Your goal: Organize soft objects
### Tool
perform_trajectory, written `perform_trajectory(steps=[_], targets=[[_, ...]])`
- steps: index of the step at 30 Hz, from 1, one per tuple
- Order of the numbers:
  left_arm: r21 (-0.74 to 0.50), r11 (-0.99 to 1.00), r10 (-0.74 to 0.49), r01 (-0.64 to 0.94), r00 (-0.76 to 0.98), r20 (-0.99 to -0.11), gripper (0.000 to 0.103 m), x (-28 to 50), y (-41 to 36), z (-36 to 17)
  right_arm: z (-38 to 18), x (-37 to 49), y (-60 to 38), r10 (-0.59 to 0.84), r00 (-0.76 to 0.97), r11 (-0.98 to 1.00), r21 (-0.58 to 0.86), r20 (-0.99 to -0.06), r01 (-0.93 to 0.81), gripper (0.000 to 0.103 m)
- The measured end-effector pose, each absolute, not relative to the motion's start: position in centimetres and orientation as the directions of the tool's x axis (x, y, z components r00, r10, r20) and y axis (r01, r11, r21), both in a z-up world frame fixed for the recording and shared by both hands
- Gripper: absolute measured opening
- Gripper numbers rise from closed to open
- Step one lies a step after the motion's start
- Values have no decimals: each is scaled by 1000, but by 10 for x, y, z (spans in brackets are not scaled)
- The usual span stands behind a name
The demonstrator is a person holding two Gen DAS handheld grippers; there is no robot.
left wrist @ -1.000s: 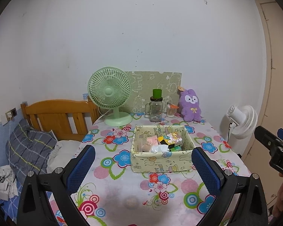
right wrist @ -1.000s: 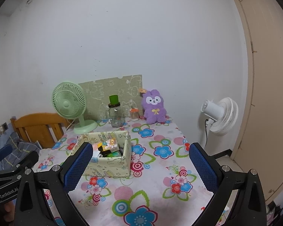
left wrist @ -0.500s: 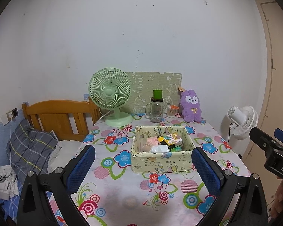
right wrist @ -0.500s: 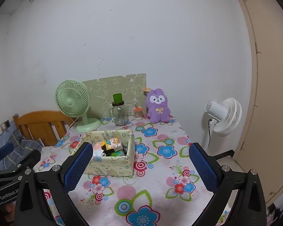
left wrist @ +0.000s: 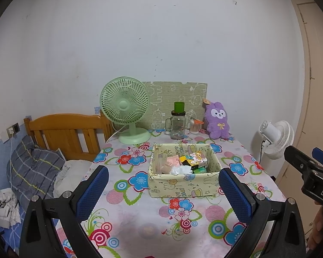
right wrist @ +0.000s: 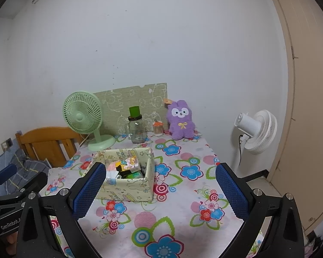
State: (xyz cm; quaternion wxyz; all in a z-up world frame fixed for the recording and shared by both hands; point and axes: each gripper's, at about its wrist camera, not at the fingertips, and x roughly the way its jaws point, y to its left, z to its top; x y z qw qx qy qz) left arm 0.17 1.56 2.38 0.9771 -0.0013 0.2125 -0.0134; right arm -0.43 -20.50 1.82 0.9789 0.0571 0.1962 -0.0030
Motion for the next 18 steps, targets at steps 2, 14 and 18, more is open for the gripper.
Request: perform_trajectory(steps=[2, 14, 18], targets=[[-10, 1000, -28, 26, 909, -416, 103, 2, 16, 24, 18, -4, -205, 17, 923, 994, 109, -385, 27, 103], [-8, 999, -36, 36, 910, -412, 103, 3, 13, 22, 20, -3, -204, 12, 922, 994, 105, -387, 31, 103], [-8, 999, -34, 34, 910, -413, 103, 4, 12, 22, 20, -3, -202, 7, 923, 994, 100, -384, 34, 103]])
